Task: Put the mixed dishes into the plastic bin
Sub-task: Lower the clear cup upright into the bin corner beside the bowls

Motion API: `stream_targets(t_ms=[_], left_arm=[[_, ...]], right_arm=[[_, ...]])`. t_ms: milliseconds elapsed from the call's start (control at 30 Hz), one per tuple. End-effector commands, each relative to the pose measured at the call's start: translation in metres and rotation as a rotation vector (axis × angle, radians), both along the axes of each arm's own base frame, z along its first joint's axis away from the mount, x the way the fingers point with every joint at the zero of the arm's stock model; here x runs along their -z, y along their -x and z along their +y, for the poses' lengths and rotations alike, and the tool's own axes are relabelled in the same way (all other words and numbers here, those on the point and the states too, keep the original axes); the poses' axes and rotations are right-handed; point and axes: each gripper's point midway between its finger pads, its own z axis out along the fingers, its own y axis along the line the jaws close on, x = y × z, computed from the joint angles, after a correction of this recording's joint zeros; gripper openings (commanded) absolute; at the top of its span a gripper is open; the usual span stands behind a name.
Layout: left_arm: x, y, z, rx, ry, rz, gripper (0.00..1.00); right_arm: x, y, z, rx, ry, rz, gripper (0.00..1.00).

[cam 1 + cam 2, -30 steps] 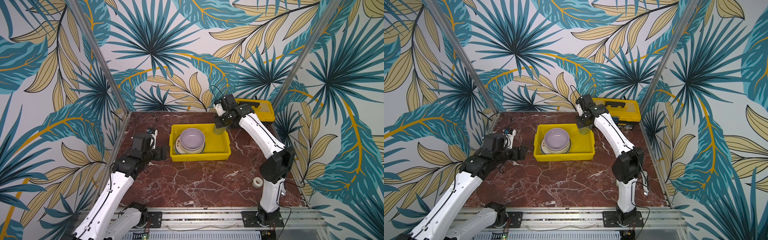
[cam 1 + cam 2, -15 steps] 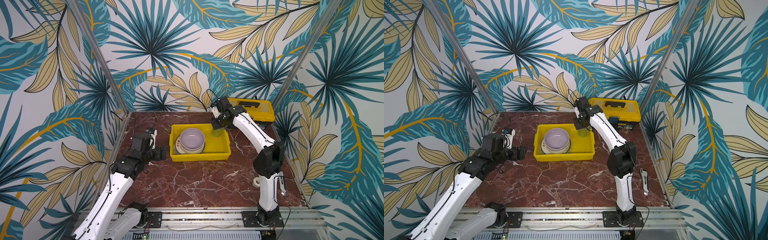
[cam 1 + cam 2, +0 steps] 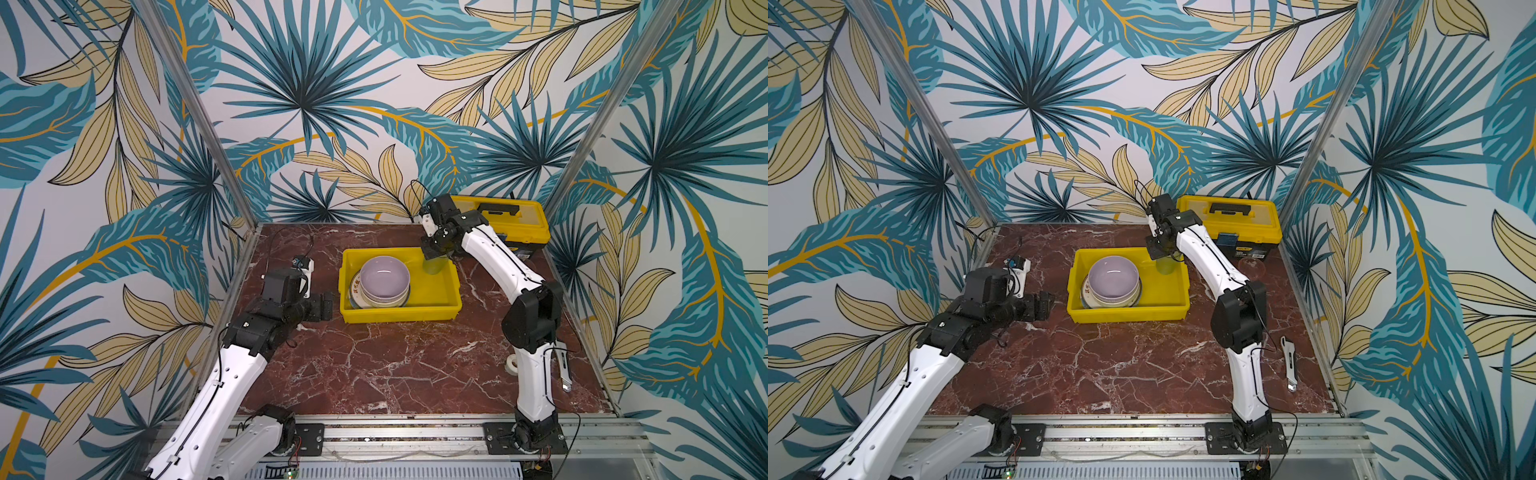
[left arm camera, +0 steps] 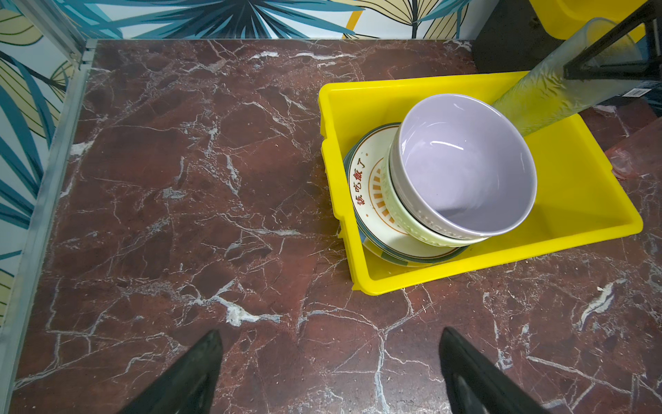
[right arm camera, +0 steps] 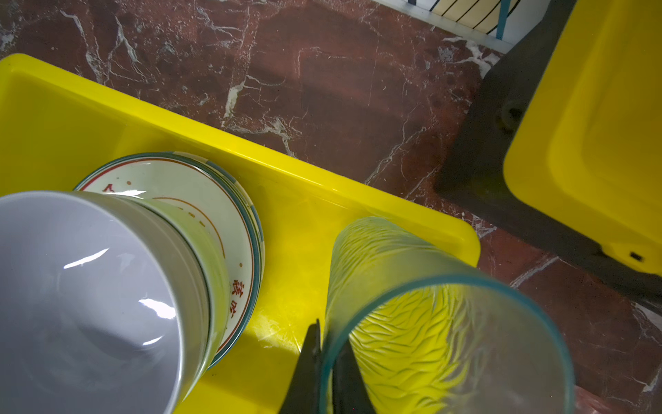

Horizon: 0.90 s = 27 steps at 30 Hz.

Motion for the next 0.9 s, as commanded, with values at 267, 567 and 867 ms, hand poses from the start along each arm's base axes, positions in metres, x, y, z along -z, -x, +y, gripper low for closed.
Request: stream_targets(t_ms=[267, 567, 867], left_arm=[[-0.004, -0.001, 0.004, -0.018, 0.005, -0.025, 0.95], [-0.004, -0.001, 0.005, -0.021, 0.003, -0.028, 0.95], [-0.004, -0.001, 0.005, -0.021, 0.002, -0.029, 0.95]], right_arm=[[0.012, -0.012, -0.001, 0.009, 0.016, -0.008, 0.00], [0.016, -0.018, -0.004, 0.025, 0.013, -0.013, 0.05], [0.023, -0.021, -0.005, 0.032, 0.011, -0.004, 0.10]])
